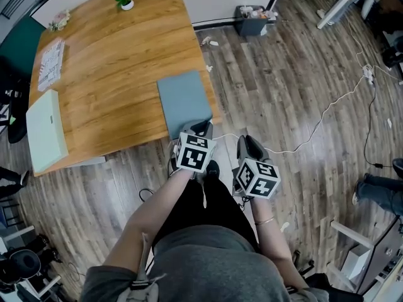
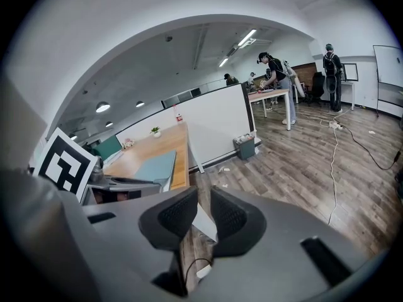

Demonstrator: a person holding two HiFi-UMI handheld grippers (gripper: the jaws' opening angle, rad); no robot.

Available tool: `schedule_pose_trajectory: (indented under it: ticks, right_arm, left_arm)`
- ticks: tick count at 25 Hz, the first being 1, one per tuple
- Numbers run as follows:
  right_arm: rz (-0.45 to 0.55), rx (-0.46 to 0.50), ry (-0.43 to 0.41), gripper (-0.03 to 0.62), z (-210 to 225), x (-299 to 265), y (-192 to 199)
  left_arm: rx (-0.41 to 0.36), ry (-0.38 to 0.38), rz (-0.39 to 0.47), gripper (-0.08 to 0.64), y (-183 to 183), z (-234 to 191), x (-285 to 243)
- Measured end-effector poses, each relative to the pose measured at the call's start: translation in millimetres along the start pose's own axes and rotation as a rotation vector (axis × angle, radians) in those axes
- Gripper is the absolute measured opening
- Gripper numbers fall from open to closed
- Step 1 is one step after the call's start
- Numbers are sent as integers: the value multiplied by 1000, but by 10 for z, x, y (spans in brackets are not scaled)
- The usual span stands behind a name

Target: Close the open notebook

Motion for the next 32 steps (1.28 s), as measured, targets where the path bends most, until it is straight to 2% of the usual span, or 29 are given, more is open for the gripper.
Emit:
schedule_pose_trajectory:
  ticks: [3, 23, 26, 32]
  right_arm:
    - [5, -1, 3, 71, 11, -8, -21]
    - [51, 36, -21, 71, -49, -67, -268]
    - [65, 42, -33, 71, -80, -58, -325]
    - [101, 61, -65, 71, -175, -28, -444]
  left_arm:
    - [-21, -4, 1, 35, -23, -9, 0]
    - [101, 120, -8, 132, 2, -18, 16]
    - [108, 125, 18, 132, -35, -34, 87]
    - [121, 95, 140, 130, -182, -138, 307]
Point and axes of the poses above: the fingertips, and each gripper's own axes: x backward along the fingers, z to its right, y out of its underside, the point moved 9 cm from there along x, backward along the fingers, and after that the axes turned 10 degrees about -y, right-handed, at the moved point
